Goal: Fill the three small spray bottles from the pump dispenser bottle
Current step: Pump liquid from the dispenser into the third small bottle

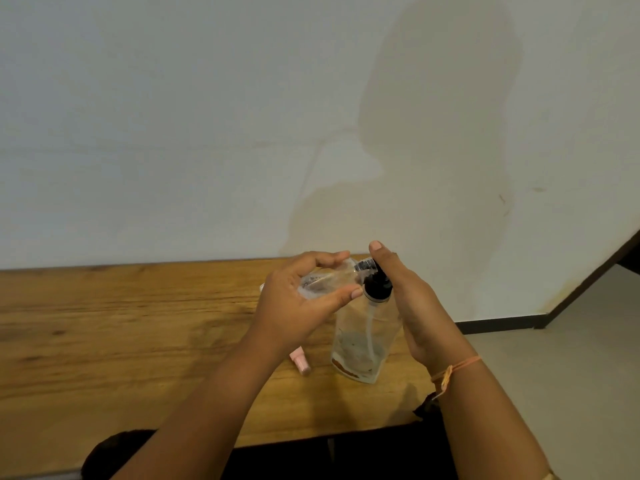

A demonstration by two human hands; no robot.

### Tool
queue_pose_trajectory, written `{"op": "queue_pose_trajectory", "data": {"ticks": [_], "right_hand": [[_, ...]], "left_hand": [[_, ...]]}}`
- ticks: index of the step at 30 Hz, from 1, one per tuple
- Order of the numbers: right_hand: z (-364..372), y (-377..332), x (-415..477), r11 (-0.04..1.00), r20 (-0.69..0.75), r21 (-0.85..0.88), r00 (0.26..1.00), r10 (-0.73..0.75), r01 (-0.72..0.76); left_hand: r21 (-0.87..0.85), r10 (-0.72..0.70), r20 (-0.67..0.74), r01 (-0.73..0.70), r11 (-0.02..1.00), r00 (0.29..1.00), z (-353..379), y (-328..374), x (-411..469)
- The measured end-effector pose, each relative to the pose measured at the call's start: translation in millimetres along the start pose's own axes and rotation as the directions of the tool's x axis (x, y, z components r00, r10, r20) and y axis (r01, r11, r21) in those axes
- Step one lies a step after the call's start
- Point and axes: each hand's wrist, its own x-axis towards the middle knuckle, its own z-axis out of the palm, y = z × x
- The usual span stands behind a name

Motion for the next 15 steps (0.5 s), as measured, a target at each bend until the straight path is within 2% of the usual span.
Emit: {"op": "queue_pose_trajectory", "data": {"ticks": [15], "right_hand": [[5.3,0.8,-2.8,1.000,-0.052,-0.015,0.999,-0.004,0.003]], "left_hand": [[-0.040,0.007,-0.020,-0.007,0.999,1.000,2.7,7.8,-2.1]]}}
